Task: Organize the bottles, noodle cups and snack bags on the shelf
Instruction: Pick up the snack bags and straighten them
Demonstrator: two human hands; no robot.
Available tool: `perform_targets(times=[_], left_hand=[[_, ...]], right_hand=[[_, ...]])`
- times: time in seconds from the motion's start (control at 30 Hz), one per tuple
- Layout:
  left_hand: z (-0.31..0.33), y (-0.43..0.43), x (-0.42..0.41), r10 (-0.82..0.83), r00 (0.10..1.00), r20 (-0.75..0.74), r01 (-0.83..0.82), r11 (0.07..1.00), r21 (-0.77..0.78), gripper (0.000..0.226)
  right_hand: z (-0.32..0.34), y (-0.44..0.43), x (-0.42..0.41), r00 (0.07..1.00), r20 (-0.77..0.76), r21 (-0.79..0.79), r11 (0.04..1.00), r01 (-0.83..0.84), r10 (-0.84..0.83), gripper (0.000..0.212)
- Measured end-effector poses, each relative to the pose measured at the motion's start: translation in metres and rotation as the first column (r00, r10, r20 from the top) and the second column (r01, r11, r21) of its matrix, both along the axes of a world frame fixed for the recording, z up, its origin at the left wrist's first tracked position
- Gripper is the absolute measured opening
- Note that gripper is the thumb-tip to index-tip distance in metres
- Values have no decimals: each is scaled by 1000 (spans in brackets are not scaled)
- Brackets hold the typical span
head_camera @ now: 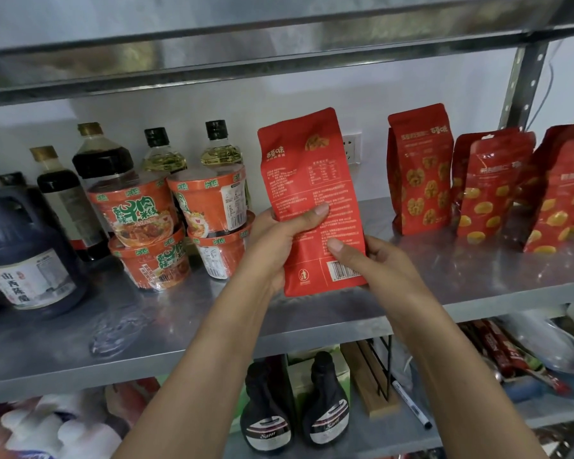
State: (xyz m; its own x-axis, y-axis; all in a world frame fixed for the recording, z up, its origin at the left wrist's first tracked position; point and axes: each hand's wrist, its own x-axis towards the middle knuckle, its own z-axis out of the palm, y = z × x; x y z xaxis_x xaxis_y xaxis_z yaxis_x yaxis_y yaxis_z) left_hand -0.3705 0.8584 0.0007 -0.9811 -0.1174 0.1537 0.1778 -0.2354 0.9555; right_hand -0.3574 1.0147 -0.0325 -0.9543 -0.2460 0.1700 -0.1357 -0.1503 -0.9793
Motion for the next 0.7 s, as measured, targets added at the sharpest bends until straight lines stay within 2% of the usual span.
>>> perform_targets(times=[0.2, 0.37, 0.5, 0.6, 0.7], left_hand=[[0, 1, 0, 13, 1000, -10, -14, 1000, -22, 39], [-5, -4, 2, 20, 993, -114, -25, 999, -48, 58], [-13, -6, 4, 3, 974, -225, -41, 986, -161, 61], [-17, -2, 5, -6, 969, -245, -61, 962, -266, 67], [-20, 0, 3, 2, 962, -274, -92, 944, -316, 68]], right_hand=[[-4, 0, -2, 1000, -1, -53, 999, 0, 0, 36], [5, 7, -8, 996, -18, 59, 995, -83, 84, 39], [50, 15, -13, 988, -156, -18, 1000, 9, -12, 53], [89, 14, -11, 963, -263, -100, 995, 28, -53, 39], [109, 10, -10, 949, -299, -129, 990, 58, -95, 35]])
